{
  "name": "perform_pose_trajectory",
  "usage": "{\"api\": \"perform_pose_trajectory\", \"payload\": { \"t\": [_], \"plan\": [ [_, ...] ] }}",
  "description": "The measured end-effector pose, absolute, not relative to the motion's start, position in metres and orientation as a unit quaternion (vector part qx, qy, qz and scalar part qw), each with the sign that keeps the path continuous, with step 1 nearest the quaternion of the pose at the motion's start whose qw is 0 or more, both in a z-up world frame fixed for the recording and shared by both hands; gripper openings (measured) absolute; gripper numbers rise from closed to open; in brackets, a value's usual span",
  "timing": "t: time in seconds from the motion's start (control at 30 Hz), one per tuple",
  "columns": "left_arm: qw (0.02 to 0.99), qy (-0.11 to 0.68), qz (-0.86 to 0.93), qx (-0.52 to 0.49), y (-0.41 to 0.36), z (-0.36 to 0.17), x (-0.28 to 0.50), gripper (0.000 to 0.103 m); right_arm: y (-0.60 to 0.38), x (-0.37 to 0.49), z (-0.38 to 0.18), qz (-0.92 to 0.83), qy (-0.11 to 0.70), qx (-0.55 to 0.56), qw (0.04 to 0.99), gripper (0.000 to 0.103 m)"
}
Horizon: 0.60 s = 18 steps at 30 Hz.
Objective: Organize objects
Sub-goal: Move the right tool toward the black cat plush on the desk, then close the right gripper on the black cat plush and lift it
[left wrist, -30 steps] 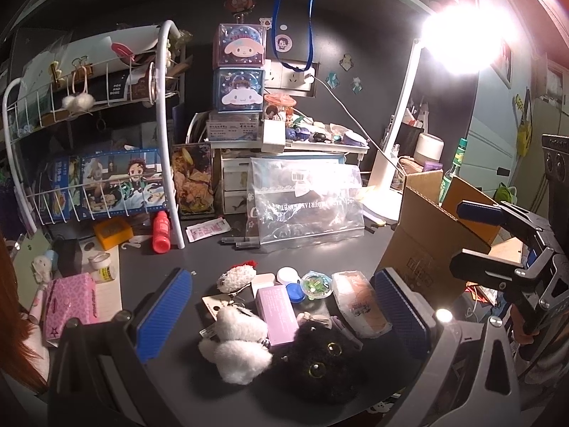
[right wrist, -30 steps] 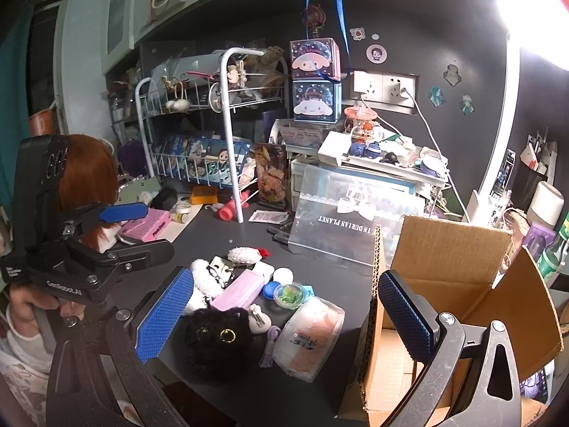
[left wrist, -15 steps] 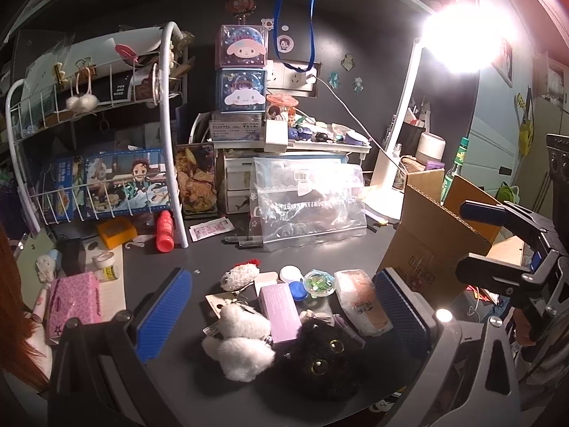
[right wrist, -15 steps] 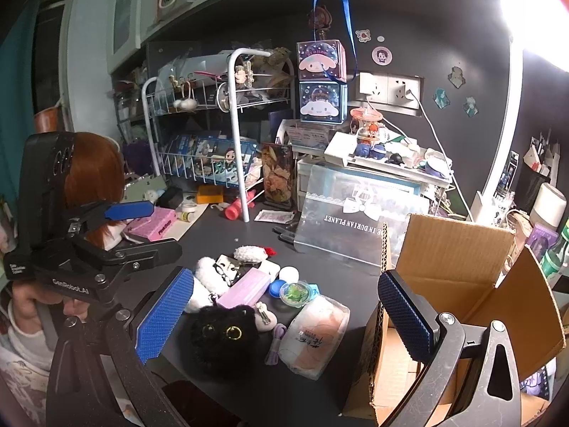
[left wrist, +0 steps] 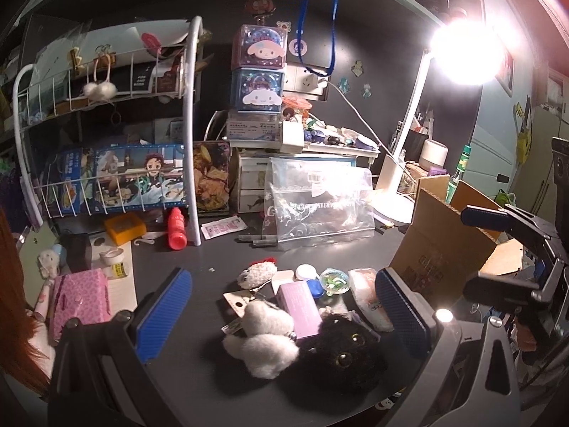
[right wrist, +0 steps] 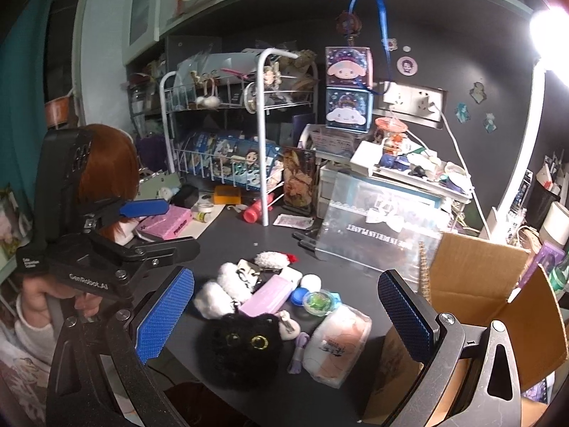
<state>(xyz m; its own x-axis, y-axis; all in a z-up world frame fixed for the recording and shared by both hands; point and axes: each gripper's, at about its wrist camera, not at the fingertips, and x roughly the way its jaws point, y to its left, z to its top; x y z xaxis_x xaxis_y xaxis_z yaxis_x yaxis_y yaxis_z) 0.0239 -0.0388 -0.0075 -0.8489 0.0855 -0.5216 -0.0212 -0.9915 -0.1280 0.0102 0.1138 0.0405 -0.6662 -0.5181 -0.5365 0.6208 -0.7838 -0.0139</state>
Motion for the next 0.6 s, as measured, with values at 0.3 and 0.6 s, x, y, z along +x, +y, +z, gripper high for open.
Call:
{"api": "perform_pose_trajectory", "payload": {
  "t": [0.3,0.6],
  "plan": [
    [0.025,-0.066,0.952,-0.297,-0.054,-0.025,0.024,0.103,0.091,0.010,0.000,-0.874,0.060,0.314,0.366,0.103],
    [0.048,-0.088,0.935,-0.341,-0.057,-0.058,0.018,0.103,0.075,-0.005,-0.085,-0.845,0.037,0.400,0.352,0.103]
  ]
}}
